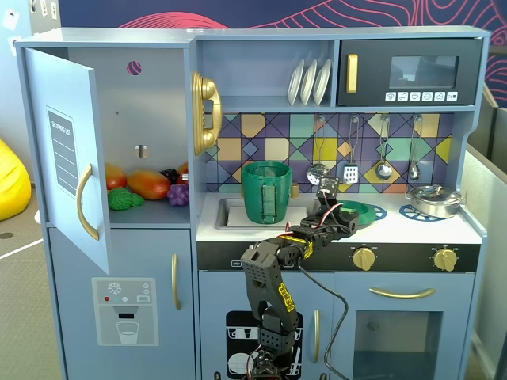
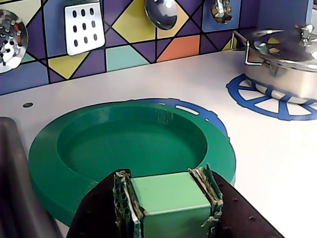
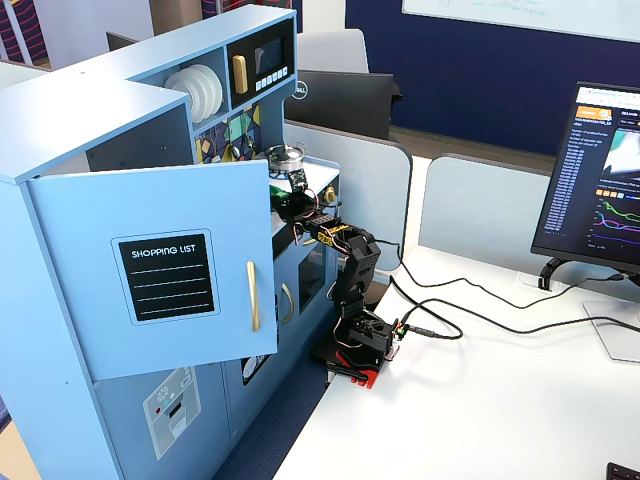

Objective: Pick up the lid from the counter and put it on the green recipient

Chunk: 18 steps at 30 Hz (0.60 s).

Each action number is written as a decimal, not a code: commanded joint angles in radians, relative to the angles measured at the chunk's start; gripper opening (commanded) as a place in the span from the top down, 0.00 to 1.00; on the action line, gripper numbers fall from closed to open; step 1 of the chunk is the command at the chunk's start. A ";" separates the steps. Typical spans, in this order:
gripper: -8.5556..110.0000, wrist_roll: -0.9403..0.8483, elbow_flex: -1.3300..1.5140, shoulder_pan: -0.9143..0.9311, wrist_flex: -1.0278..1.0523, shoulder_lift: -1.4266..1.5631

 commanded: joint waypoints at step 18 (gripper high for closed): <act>0.93 0.083 -0.552 -0.179 0.523 0.236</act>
